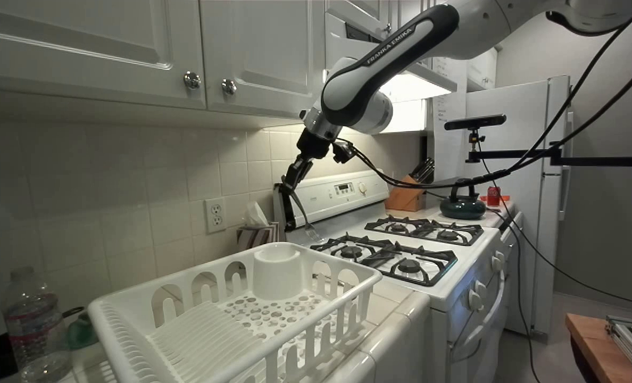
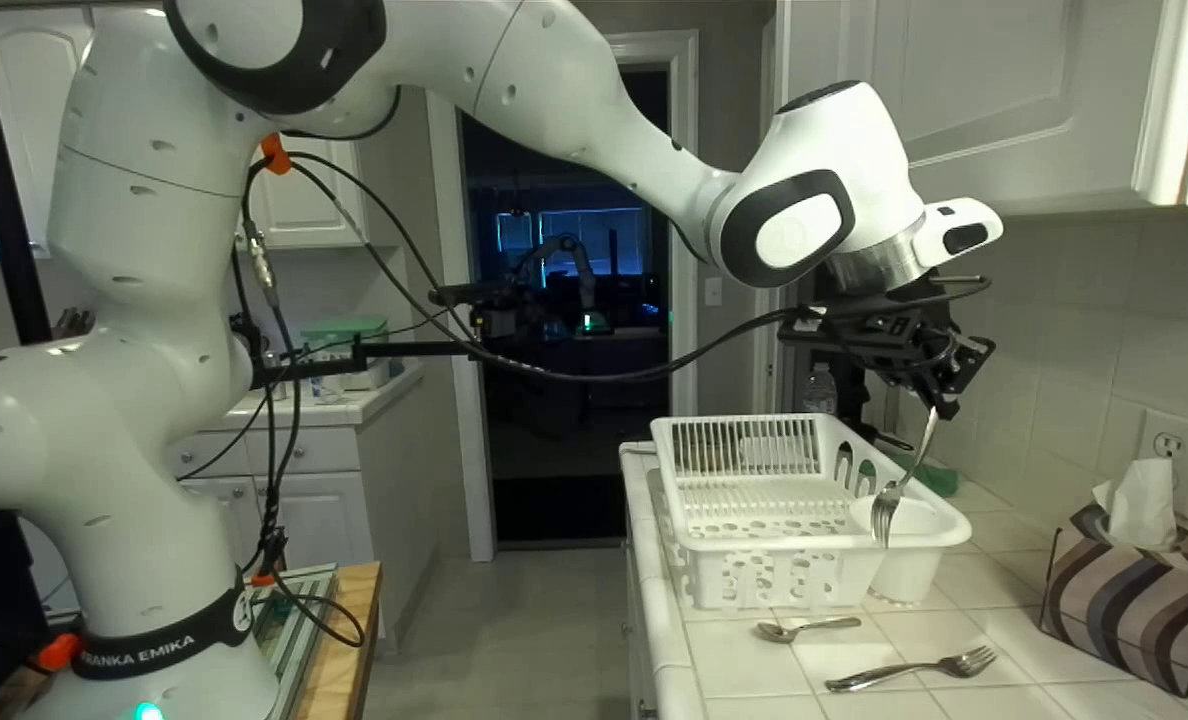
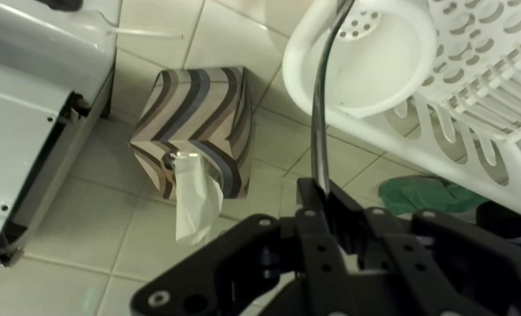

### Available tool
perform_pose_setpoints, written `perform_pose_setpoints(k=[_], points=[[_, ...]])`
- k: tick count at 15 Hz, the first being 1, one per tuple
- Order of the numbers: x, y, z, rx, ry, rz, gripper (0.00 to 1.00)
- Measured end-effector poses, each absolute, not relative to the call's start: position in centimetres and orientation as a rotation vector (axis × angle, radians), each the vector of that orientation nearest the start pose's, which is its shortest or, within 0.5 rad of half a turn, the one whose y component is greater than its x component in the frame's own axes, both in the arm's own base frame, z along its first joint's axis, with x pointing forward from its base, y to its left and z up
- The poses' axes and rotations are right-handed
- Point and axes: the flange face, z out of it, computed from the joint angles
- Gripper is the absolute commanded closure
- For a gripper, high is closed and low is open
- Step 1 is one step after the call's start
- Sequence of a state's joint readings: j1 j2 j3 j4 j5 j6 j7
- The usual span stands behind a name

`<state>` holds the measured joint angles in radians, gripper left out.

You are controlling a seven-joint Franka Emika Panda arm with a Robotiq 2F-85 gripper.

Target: Pick up the two folks from the dish dryer and put them on the counter

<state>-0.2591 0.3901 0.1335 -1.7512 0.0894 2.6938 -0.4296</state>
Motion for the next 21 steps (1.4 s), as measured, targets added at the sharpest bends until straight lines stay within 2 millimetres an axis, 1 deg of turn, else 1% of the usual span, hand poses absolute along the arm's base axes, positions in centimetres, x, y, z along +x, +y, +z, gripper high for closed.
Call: perform_pose_setpoints(k=[7, 12, 15, 18, 21], points=[[66.6, -15.0, 39.2, -3.091, -0.135, -0.586, 0.98], [65.7, -17.9, 37.0, -3.110, 0.017, -0.480, 0.98], [65.5, -18.8, 35.0, -3.112, 0.087, -0.432, 0.98], [65.6, -19.0, 32.7, -3.110, 0.131, -0.391, 0.98], [65.8, -19.1, 30.9, -3.110, 0.161, -0.397, 0.98]])
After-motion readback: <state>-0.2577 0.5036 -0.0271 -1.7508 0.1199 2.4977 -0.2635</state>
